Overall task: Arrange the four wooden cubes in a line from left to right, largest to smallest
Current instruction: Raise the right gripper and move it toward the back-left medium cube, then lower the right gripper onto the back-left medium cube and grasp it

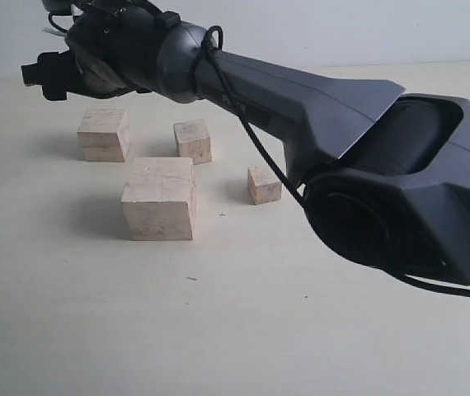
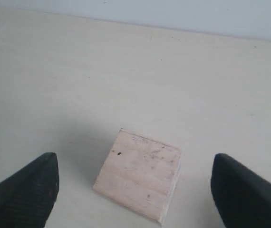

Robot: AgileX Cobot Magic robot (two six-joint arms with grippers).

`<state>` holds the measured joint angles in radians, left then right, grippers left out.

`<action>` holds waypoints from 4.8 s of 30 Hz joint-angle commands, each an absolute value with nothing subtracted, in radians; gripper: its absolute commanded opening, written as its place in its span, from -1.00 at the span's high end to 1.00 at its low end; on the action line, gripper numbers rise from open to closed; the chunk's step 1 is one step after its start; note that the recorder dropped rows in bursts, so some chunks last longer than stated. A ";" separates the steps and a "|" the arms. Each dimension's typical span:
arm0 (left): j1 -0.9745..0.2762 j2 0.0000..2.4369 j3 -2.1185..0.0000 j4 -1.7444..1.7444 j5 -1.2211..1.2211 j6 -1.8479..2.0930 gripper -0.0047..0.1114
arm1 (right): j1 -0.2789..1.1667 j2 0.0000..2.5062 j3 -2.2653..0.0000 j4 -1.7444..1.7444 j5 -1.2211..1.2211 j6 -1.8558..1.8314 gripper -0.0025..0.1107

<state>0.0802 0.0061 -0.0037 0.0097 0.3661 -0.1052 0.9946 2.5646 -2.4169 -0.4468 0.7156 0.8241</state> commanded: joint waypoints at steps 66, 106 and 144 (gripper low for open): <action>0.081 0.000 0.000 0.010 0.357 -0.109 0.92 | 0.762 2.451 -2.423 0.550 0.937 -0.746 0.03; 0.081 0.000 0.000 0.010 0.357 -0.109 0.92 | 0.675 2.662 -2.370 1.094 0.786 -1.457 -0.64; 0.081 0.000 0.000 0.010 0.357 -0.109 0.92 | 0.691 2.773 -2.370 1.284 0.702 -1.656 -0.52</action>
<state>0.0802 0.0044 -0.0037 0.0097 0.3661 -0.1052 0.6898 2.7688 -2.3691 1.2736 0.6954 -1.6392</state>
